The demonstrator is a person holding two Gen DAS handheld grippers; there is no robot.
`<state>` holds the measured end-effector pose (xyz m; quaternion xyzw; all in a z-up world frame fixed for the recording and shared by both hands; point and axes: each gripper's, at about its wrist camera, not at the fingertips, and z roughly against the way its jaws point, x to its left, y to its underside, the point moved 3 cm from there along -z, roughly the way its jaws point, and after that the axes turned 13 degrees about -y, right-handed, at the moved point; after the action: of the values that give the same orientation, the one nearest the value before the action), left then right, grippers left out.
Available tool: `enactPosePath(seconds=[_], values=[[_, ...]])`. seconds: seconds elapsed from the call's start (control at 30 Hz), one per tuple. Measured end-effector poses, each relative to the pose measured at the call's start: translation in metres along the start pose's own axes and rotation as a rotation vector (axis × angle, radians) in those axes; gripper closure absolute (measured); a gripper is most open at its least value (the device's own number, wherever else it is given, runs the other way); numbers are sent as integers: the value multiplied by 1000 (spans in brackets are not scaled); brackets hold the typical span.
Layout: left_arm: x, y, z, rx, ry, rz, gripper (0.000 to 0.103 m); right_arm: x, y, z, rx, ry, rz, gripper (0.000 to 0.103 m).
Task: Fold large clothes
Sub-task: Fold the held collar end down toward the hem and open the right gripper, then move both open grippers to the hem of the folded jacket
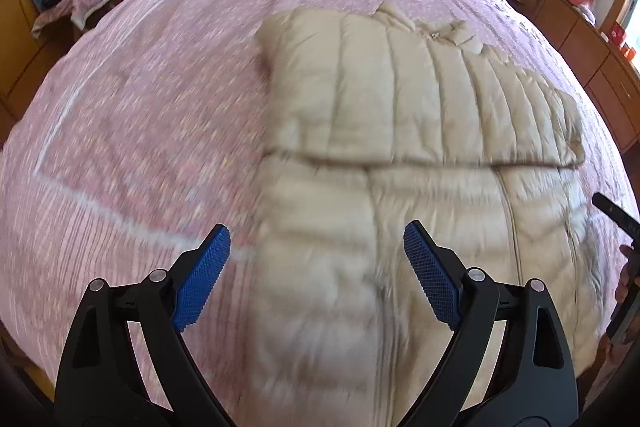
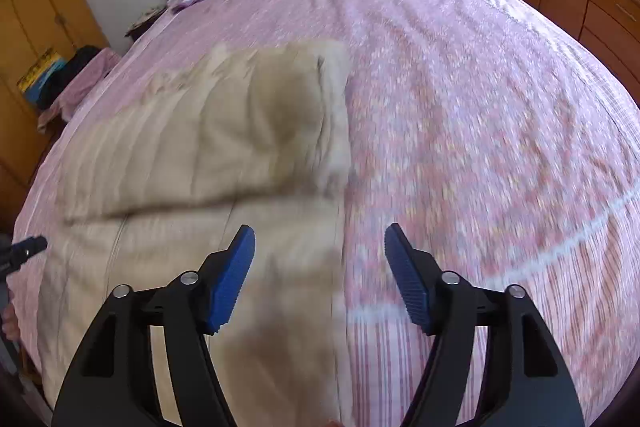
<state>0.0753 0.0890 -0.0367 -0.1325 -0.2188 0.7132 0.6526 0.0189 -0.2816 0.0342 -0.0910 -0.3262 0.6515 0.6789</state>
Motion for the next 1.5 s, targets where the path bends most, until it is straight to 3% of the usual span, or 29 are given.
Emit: enactPosePath(seconds=[0.37,0.83,0.93,1.07,1.17,1.3,1.43,1.5], values=[[34,66,21,47,24,45,15,18,71,50,60,-32,34,24],[21,133,17,142,89,20,15,10,133,56,126,3,46,19],[21,135,14,152,84,35,14,9,139,49,130,-7,71,15],[12,139,18,174,147,21,14,3,143,37,166,-58,53,7],[4,143,20,166,139,-16,14,-2,143,36,179,-96,11,7],[-8,145,21,158,182,-38,14,7,144,42,179,-109,27,7],[-15,143,10,166,192,-64,14,25,148,45,188,-150,96,9],[-19,141,7,171,196,-58,14,27,150,41,200,-132,127,10]])
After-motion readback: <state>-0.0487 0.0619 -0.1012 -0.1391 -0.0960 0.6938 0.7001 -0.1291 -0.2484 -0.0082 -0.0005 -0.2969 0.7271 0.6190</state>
